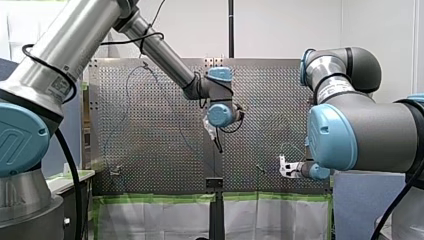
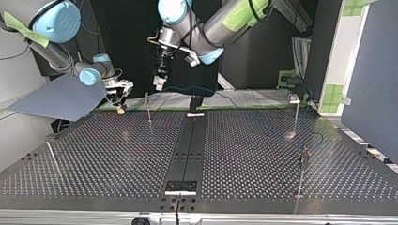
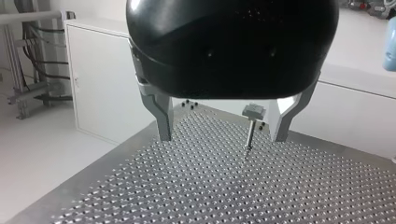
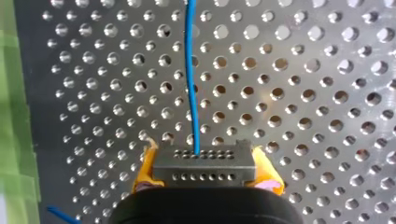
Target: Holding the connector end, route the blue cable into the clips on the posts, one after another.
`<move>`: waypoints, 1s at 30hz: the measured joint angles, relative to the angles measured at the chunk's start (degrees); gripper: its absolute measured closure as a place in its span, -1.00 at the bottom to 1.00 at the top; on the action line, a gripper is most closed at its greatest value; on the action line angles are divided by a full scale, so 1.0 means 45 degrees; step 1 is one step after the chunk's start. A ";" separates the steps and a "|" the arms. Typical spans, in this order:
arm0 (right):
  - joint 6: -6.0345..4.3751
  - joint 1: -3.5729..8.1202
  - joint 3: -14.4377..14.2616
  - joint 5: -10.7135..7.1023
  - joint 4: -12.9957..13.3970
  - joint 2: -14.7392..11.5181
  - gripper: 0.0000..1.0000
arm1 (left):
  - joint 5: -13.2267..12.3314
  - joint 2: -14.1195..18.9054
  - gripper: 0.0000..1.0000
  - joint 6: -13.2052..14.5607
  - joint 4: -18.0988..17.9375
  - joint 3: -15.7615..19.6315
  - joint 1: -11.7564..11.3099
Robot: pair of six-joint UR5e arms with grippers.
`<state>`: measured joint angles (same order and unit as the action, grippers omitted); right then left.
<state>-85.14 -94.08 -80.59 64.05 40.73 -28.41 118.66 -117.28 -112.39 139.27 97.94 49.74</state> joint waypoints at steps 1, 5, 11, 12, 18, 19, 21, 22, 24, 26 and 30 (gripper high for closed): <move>0.0054 0.0009 -0.0007 0.0001 -0.0031 -0.0001 1.00 | 0.0002 0.0128 -1.00 -0.0001 -0.0003 0.0124 0.0001; 0.0354 0.0038 -0.0022 -0.0011 -0.0223 -0.0016 1.00 | 0.0013 0.0655 -1.00 0.0003 -0.0008 0.0654 0.0014; 0.0694 0.0092 -0.0205 -0.0015 -0.0389 -0.0268 1.00 | 0.0012 0.1443 -1.00 0.0002 -0.0025 0.1441 0.0023; 0.0718 0.0115 -0.0320 0.0004 -0.0378 -0.0393 1.00 | 0.0009 0.1606 -1.00 0.0000 -0.0026 0.1606 0.0024; 0.0747 0.0242 -0.1000 0.0252 -0.0294 -0.1207 1.00 | 0.0023 0.2379 -1.00 -0.0009 -0.0034 0.2379 0.0026; 0.0742 0.0263 -0.1110 0.0304 -0.0281 -0.1338 1.00 | 0.0024 0.2485 -1.00 -0.0008 -0.0034 0.2482 0.0026; 0.0725 0.0315 -0.1371 0.0444 -0.0255 -0.1647 1.00 | 0.0037 0.2737 -1.00 -0.0006 -0.0026 0.2737 0.0027; 0.0714 0.0336 -0.1481 0.0505 -0.0240 -0.1781 1.00 | 0.0044 0.2845 -1.00 -0.0009 -0.0025 0.2845 0.0026; 0.0694 0.0373 -0.1692 0.0626 -0.0215 -0.2070 1.00 | 0.0054 0.3104 -1.00 -0.0022 -0.0019 0.3103 0.0026; 0.0679 0.0397 -0.1835 0.0689 -0.0199 -0.2270 1.00 | 0.0059 0.3324 -1.00 -0.0041 -0.0016 0.3319 0.0026; 0.0660 0.0422 -0.2124 0.0761 -0.0190 -0.2759 1.00 | 0.0065 0.3843 -1.00 -0.0073 -0.0026 0.3842 0.0026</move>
<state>-82.17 -92.18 -90.14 67.48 39.87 -40.82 118.95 -99.98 -112.72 139.15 115.23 49.85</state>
